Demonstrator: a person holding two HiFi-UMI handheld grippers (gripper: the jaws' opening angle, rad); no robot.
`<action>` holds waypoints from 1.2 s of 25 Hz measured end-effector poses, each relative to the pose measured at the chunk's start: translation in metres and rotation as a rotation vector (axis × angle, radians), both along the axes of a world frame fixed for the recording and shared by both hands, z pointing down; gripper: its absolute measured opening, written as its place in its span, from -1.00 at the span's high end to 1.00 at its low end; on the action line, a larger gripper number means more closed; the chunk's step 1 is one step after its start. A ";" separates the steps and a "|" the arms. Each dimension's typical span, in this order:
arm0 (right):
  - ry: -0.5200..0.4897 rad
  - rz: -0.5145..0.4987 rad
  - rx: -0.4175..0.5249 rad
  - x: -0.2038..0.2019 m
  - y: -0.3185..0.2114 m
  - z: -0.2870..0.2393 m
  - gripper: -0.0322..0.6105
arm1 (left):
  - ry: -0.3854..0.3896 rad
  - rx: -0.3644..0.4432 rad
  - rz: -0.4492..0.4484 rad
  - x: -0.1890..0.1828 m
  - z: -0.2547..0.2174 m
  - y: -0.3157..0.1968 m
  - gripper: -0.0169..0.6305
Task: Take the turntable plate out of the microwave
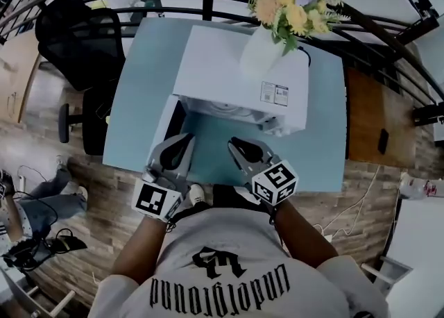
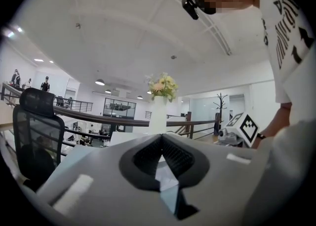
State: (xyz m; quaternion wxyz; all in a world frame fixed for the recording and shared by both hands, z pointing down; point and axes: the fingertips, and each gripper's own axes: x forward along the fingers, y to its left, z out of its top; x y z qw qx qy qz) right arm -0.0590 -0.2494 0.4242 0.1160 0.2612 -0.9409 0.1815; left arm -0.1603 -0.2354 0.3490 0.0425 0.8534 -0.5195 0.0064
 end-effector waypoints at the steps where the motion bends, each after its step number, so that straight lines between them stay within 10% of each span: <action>1: -0.002 -0.001 -0.023 -0.001 -0.004 0.007 0.81 | 0.002 -0.005 -0.004 0.000 0.004 -0.004 0.79; 30: -0.187 0.235 -0.723 -0.011 -0.100 0.242 0.47 | -0.022 -0.193 -0.044 0.015 0.149 -0.088 0.79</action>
